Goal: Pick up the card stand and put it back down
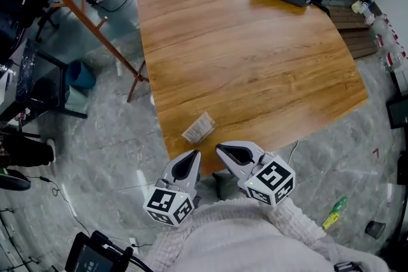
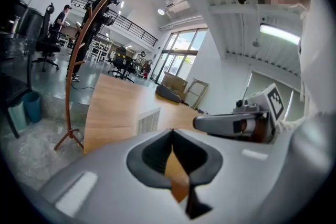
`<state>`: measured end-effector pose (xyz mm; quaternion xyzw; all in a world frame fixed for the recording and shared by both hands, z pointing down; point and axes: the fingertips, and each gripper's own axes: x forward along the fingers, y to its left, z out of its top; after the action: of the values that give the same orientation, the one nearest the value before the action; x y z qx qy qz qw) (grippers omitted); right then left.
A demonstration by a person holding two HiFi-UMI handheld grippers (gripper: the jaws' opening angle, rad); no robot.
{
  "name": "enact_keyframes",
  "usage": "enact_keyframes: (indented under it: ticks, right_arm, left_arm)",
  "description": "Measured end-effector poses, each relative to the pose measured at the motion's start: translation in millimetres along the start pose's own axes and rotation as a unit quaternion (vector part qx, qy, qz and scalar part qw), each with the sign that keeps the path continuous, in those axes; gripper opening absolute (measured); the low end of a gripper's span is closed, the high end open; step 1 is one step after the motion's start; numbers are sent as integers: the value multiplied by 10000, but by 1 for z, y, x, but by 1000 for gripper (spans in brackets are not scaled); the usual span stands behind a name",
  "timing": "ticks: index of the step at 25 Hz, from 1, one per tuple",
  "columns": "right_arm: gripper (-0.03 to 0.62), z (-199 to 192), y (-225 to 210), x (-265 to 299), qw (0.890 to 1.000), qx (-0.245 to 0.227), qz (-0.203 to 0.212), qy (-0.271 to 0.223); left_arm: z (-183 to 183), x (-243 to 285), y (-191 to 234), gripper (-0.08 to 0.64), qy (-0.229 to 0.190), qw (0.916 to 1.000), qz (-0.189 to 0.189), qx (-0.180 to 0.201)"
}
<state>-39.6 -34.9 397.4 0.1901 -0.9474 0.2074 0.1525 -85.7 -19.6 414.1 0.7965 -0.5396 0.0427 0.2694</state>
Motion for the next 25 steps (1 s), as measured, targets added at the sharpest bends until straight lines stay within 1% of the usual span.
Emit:
enact_keyframes:
  ticks: [4, 7, 9, 11, 17, 20, 22, 25]
  right_arm:
    - [0, 2, -3, 6, 9999, 127, 14, -79]
    - [0, -4, -6, 8, 9998, 209, -19, -35]
    - [0, -8, -10, 9, 9996, 283, -62, -11]
    - [0, -12, -13, 10, 9993, 368, -111, 33]
    - [0, -26, -21, 11, 9979, 606, -234, 6]
    - [0, -37, -23, 15, 9969, 747, -210, 112]
    - [0, -45, -24, 16, 9960, 859, -201, 151]
    - [0, -56, -29, 18, 9946, 995, -224, 193]
  left_arm:
    - [-8, 2, 21, 9, 105, 9998, 193, 39]
    - [-18, 6, 32, 10, 335, 9991, 252, 94]
    - [-25, 10, 38, 65, 492, 9983, 272, 134]
    - [-30, 13, 44, 72, 600, 9976, 287, 200]
    - [-42, 27, 58, 130, 874, 9941, 299, 562]
    - [-48, 34, 63, 153, 1035, 9907, 347, 809]
    - [-51, 40, 65, 176, 1134, 9882, 329, 971]
    - [-55, 50, 67, 192, 1246, 9853, 283, 1137]
